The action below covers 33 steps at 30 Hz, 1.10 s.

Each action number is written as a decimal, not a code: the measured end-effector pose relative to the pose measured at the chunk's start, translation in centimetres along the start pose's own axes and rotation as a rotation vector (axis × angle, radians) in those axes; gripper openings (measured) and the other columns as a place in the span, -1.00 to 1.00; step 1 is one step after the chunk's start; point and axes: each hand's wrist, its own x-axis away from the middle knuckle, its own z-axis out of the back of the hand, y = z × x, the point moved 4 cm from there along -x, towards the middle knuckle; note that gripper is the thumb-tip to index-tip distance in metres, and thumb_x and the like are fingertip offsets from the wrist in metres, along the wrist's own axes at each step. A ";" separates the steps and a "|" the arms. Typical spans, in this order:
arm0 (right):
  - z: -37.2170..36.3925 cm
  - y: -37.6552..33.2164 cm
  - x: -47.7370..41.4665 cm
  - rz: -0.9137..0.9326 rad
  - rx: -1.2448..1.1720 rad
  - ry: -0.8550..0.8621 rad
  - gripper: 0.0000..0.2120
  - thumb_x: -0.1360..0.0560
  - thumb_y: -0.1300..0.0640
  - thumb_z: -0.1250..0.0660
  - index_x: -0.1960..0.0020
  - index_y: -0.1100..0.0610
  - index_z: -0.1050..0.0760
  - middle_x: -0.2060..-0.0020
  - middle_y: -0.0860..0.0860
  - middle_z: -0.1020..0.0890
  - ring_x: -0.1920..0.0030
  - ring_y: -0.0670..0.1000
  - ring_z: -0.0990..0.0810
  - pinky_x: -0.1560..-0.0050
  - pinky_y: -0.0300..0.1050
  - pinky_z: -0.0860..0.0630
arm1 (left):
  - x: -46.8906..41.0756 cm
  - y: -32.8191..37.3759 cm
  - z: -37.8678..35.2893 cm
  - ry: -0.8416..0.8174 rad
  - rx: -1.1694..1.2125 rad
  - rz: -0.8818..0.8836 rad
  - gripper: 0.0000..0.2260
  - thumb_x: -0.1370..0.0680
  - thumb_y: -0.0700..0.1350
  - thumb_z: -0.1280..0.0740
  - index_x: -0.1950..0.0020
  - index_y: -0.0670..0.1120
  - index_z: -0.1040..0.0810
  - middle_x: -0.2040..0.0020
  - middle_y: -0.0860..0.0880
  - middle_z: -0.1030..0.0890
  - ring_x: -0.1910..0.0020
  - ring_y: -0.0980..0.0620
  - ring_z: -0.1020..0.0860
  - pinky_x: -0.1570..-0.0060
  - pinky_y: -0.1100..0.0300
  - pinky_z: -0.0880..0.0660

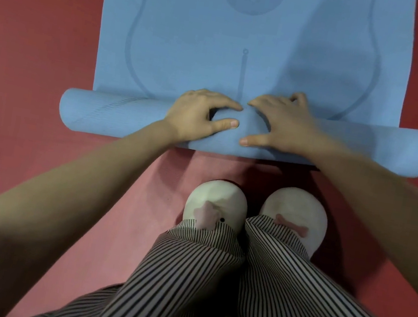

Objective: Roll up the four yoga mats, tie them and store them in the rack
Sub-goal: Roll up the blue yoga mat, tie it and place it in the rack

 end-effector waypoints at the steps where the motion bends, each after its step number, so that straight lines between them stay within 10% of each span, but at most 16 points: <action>1: -0.1 -0.2 0.4 0.019 0.017 0.082 -0.28 -0.37 -0.35 -0.30 -0.35 0.10 -0.38 -0.27 0.02 -0.49 -0.22 0.08 -0.46 -0.17 -0.03 -0.09 | -0.3 -0.1 0.1 -0.003 0.022 0.021 -0.58 -0.45 0.28 -0.27 -0.18 0.09 -0.60 -0.09 0.13 -0.63 -0.05 0.09 -0.55 -0.03 0.24 -0.37; 6: -2.1 -1.4 2.3 0.041 0.046 0.137 -0.12 -0.29 -0.30 -0.39 -0.42 0.20 -0.30 -0.35 0.09 -0.42 -0.32 0.12 -0.39 -0.26 -0.01 -0.13 | -1.1 -0.7 0.2 -0.056 0.097 0.091 -0.72 -0.49 0.14 -0.39 -0.15 0.06 -0.61 0.00 0.23 -0.57 -0.01 0.15 -0.53 0.06 0.45 -0.32; 11: -0.7 0.1 0.3 -0.009 0.009 0.013 -0.10 -0.29 -0.30 -0.43 -0.48 0.08 -0.21 -0.42 0.02 -0.36 -0.39 0.05 -0.34 -0.32 -0.03 -0.19 | -2.2 0.8 0.4 0.007 -0.022 -0.045 -0.61 -0.54 0.17 -0.17 -0.14 0.01 -0.65 -0.08 0.07 -0.67 -0.04 -0.02 -0.60 -0.05 0.07 -0.48; 20: 0.1 0.0 -0.7 -0.042 0.054 -0.021 -0.07 -0.29 -0.35 -0.39 -0.49 0.09 -0.19 -0.44 0.02 -0.31 -0.40 0.07 -0.29 -0.33 -0.02 -0.17 | -1.3 0.6 -0.1 -0.225 -0.444 -0.067 0.00 -0.17 0.54 -0.07 -0.50 0.04 -0.26 -0.35 0.02 -0.48 -0.23 -0.11 -0.49 -0.18 0.01 -0.32; 24: -0.1 -0.1 -0.1 -0.040 0.136 0.102 0.16 -0.14 -0.38 -0.47 -0.50 0.21 -0.11 -0.42 0.18 -0.24 -0.40 0.16 -0.25 -0.31 0.09 -0.12 | -2.0 0.7 0.1 -0.235 -0.435 -0.024 -0.01 -0.14 0.54 -0.06 -0.49 0.09 -0.26 -0.32 0.05 -0.51 -0.17 -0.12 -0.52 -0.13 0.04 -0.33; 33: 1.2 0.7 -1.5 -0.120 0.107 0.003 -0.14 -0.20 -0.40 -0.41 -0.25 0.17 -0.37 -0.12 0.12 -0.54 -0.14 0.16 -0.49 -0.13 0.02 -0.35 | -3.4 1.0 1.5 -0.320 -0.202 0.148 -0.20 -0.09 0.45 -0.32 -0.31 0.24 -0.42 -0.08 0.19 -0.61 -0.09 0.05 -0.53 -0.03 0.21 -0.29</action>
